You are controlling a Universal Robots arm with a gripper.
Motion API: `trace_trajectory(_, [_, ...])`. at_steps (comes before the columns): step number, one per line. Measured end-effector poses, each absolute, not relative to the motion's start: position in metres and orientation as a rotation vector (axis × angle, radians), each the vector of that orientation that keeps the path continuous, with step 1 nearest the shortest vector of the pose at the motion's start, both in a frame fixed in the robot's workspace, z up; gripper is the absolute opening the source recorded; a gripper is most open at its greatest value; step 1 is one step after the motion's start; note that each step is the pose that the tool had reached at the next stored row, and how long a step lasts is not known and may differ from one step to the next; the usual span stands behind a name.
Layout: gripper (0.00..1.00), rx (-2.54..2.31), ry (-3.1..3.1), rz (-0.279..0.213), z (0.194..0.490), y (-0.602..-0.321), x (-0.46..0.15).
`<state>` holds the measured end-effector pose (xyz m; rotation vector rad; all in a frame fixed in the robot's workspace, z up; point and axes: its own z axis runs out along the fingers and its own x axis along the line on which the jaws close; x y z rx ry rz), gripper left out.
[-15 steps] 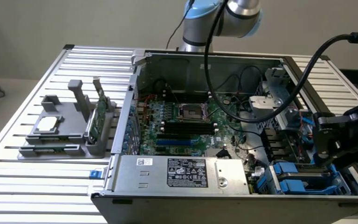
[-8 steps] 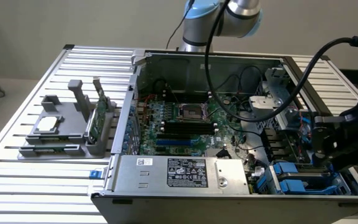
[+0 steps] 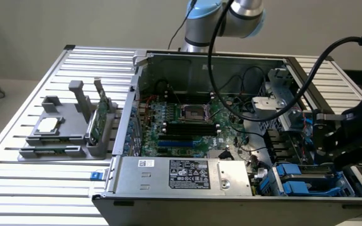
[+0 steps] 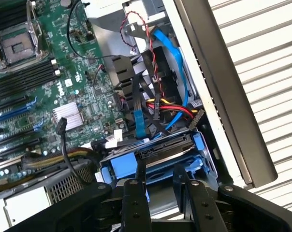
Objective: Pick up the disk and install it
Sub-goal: 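Insert the first disk wire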
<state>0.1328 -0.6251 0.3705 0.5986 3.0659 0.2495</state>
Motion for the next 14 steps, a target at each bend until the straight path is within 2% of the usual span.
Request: trace_trajectory(14, [0.36, 0.760, 3.015, 0.379, 0.3674, -0.6251, 0.1339])
